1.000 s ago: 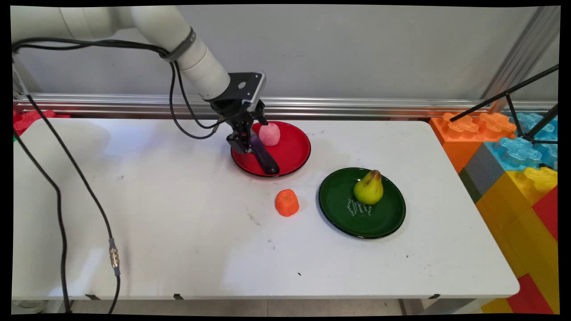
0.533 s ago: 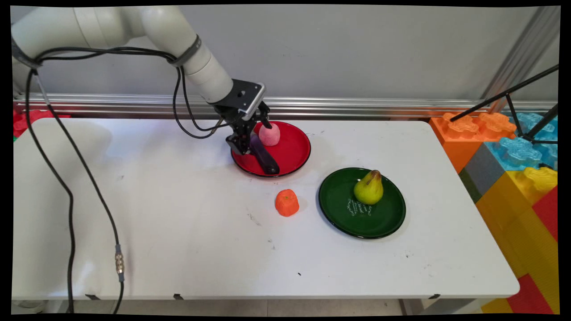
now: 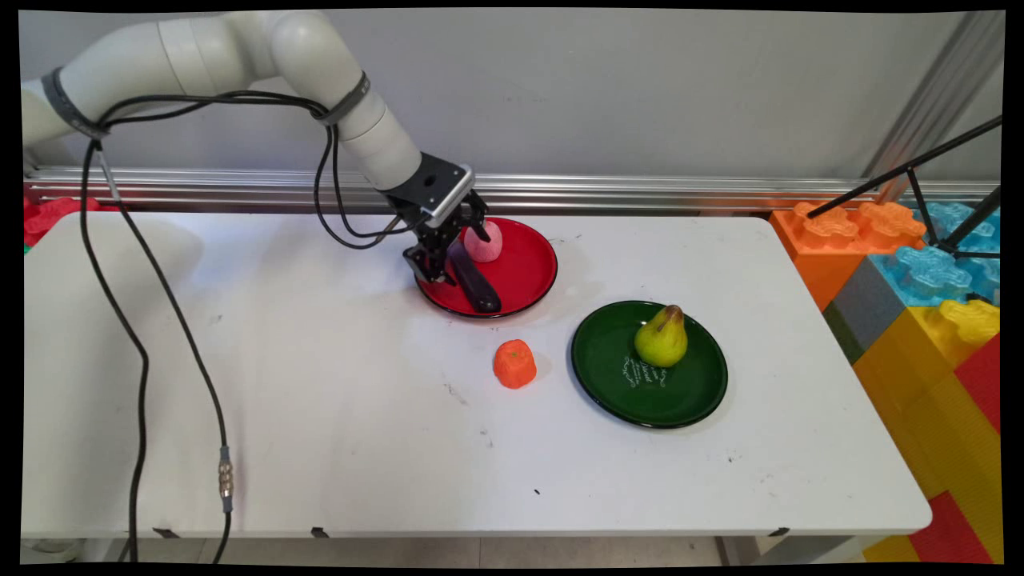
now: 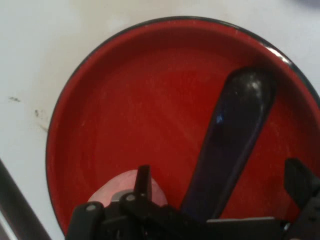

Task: Pick up the eggplant from the red plate

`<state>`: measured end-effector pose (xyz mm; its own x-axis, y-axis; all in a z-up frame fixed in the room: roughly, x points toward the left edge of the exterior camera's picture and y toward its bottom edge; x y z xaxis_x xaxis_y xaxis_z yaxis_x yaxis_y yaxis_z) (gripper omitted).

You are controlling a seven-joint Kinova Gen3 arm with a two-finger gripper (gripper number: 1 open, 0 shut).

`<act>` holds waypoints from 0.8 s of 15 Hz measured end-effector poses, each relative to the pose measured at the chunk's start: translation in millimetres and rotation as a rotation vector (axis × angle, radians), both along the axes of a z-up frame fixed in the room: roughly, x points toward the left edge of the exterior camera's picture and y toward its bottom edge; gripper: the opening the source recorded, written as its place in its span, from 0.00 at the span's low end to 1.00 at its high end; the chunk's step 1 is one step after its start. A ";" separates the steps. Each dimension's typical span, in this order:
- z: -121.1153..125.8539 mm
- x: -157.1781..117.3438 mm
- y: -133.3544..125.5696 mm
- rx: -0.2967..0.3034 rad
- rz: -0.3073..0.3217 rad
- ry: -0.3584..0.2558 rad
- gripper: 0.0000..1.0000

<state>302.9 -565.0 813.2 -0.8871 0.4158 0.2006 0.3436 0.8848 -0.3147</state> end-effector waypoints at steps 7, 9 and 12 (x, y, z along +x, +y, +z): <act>-20.5 1.1 -12.7 0.024 -0.068 0.000 1.00; -24.5 0.8 -14.8 0.029 -0.082 0.002 1.00; -30.8 -0.3 -19.6 0.032 -0.106 0.006 1.00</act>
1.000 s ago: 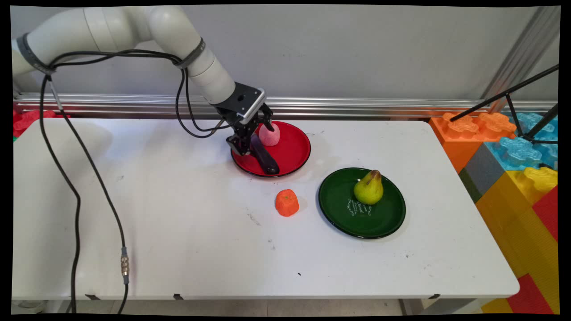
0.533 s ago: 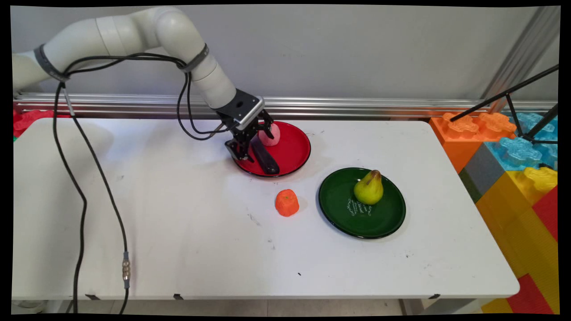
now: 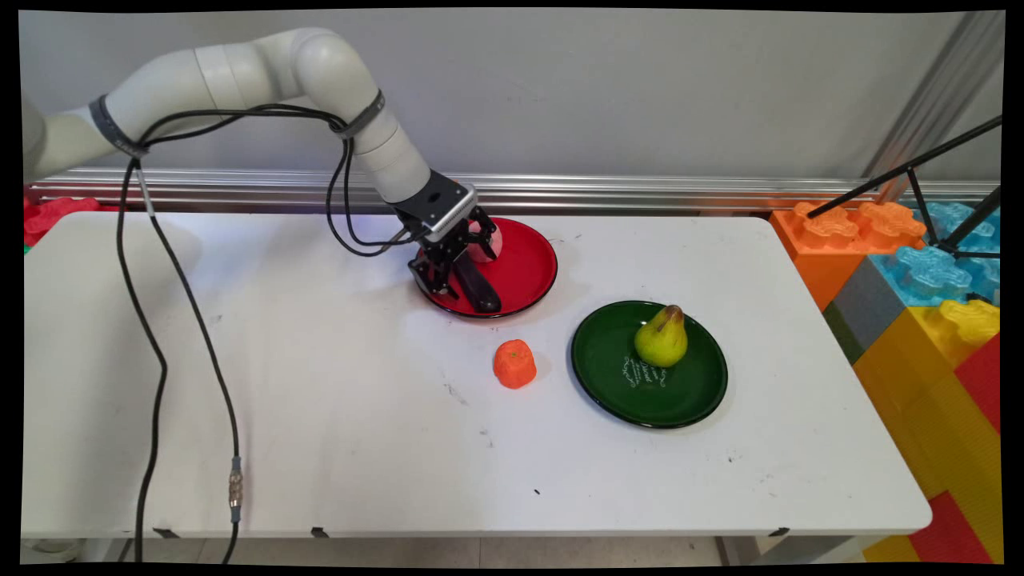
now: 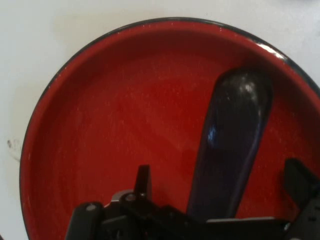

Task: Pick up the eggplant from the red plate, then place the picked object on the table

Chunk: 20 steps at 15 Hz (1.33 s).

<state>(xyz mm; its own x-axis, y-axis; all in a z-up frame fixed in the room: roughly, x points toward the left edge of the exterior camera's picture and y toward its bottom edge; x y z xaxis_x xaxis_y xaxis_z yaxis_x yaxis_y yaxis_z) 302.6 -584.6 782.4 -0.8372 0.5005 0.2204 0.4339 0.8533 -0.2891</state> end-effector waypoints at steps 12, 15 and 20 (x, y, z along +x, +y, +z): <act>-5.7 1.7 -2.4 0.030 -0.059 0.007 0.00; -3.8 2.6 -3.4 0.032 -0.055 0.014 0.00; 9.3 2.0 -7.6 0.023 -0.030 0.038 0.00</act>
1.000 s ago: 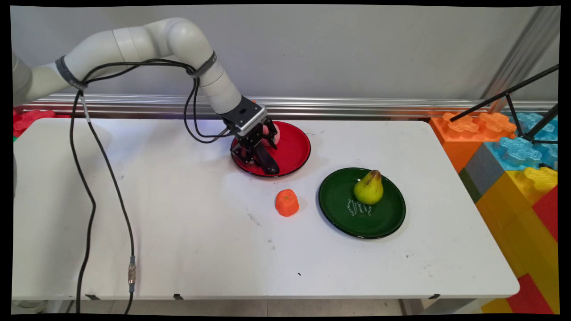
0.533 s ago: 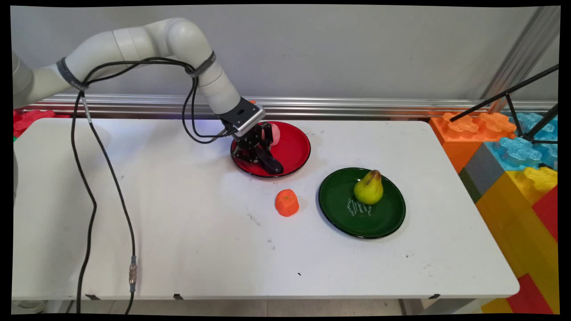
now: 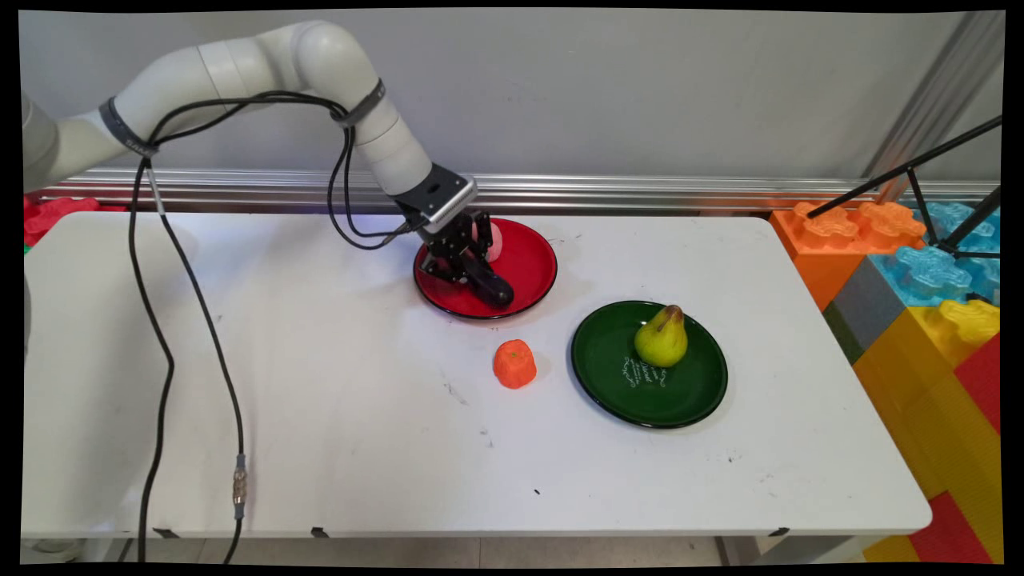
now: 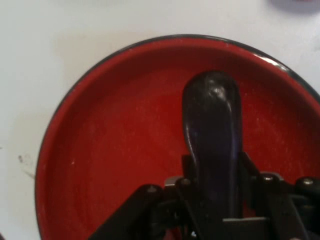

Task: Place the picked object on the table

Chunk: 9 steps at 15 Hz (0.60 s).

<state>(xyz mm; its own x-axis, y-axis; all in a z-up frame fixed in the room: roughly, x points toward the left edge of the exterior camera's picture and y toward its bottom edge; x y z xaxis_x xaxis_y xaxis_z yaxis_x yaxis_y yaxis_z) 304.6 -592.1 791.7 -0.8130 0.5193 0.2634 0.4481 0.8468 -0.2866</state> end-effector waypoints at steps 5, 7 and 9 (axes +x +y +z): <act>20.4 -0.8 -1.5 -0.009 0.033 0.022 0.00; 31.1 -1.7 -1.4 -0.013 0.065 0.038 0.00; 40.9 -2.6 0.2 -0.014 0.096 0.049 0.00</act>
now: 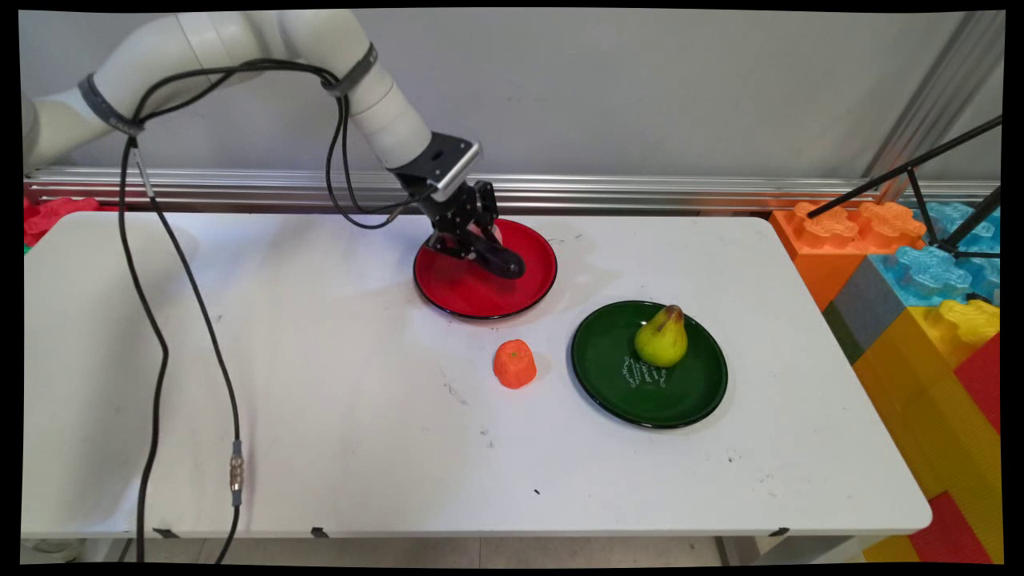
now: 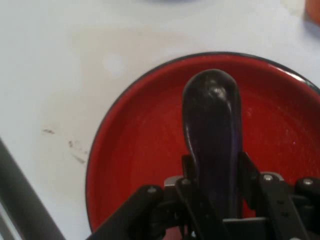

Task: Place the picked object on the table

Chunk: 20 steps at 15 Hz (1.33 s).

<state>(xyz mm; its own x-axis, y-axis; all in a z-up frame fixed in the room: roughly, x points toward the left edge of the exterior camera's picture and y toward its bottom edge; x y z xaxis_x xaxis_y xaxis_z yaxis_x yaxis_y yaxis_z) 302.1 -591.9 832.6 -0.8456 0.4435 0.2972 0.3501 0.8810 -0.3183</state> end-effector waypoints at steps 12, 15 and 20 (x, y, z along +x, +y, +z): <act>52.0 -14.3 43.2 0.043 0.277 0.057 0.00; 61.8 -20.8 63.5 0.070 0.387 0.079 0.00; 72.6 -37.5 106.5 0.142 0.544 0.114 0.00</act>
<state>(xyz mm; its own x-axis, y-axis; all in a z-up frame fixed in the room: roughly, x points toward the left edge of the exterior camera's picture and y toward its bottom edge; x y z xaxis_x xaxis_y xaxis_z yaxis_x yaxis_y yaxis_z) 264.6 -485.5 905.2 -0.9001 -0.0974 0.4247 -0.1952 0.9616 -0.1931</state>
